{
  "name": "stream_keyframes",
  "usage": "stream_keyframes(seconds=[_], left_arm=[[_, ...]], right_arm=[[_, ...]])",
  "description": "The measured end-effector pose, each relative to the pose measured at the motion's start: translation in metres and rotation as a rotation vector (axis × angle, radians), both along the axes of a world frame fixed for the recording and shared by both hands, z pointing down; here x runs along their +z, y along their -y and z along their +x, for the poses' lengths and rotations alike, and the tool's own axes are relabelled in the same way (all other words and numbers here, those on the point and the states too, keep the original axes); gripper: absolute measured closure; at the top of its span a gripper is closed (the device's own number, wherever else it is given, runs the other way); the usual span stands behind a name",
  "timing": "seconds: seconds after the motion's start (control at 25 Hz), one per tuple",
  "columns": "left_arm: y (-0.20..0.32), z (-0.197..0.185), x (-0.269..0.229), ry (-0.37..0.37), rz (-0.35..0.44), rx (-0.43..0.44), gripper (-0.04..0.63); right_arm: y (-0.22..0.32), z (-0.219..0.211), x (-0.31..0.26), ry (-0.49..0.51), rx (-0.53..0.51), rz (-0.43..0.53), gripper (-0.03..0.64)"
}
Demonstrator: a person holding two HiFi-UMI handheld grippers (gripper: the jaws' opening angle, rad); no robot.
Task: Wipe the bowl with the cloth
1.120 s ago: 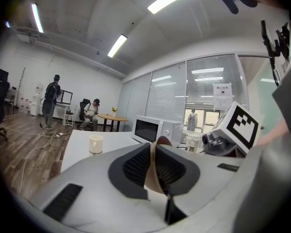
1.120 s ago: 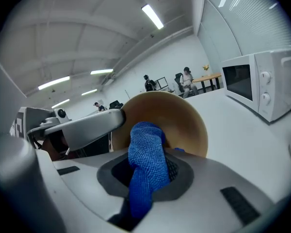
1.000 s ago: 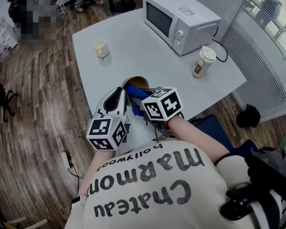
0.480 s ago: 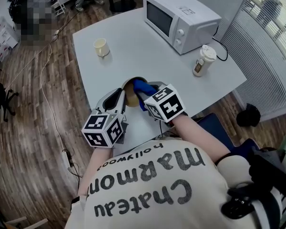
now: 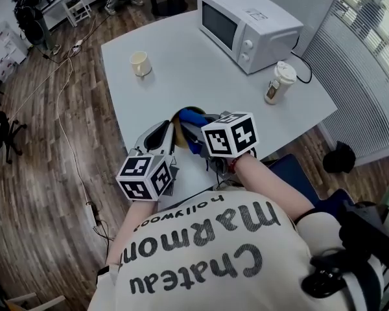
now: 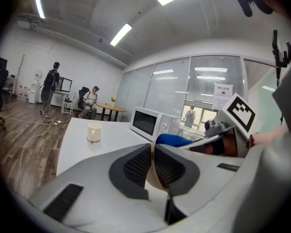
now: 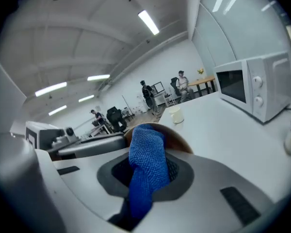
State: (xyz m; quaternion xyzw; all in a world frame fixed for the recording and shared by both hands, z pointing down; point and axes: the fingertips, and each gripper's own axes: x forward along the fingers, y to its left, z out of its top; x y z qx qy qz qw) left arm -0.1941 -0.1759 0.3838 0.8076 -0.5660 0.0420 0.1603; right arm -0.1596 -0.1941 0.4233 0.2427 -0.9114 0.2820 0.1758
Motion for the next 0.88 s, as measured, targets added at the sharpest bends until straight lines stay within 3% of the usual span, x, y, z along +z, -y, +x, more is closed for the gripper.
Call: stream_keyframes(seconds=[0.2, 0.4, 0.68, 0.88], left_arm=[[-0.001, -0.004, -0.017, -0.032, 0.082, -0.04, 0.575], [-0.004, -0.012, -0.03, -0.086, 0.146, -0.075, 0.572], [-0.004, -0.011, -0.031, -0.124, 0.157, -0.08, 0.571], [-0.005, -0.007, -0.033, -0.129, 0.155, -0.066, 0.572]], right_arm=[[-0.014, -0.018, -0.023, 0.261, 0.02, -0.216, 0.569], [-0.017, -0.024, -0.036, 0.392, 0.031, -0.291, 0.569], [-0.028, -0.028, -0.023, 0.314, -0.024, -0.296, 0.569], [-0.034, -0.026, -0.017, 0.257, -0.061, -0.249, 0.569]])
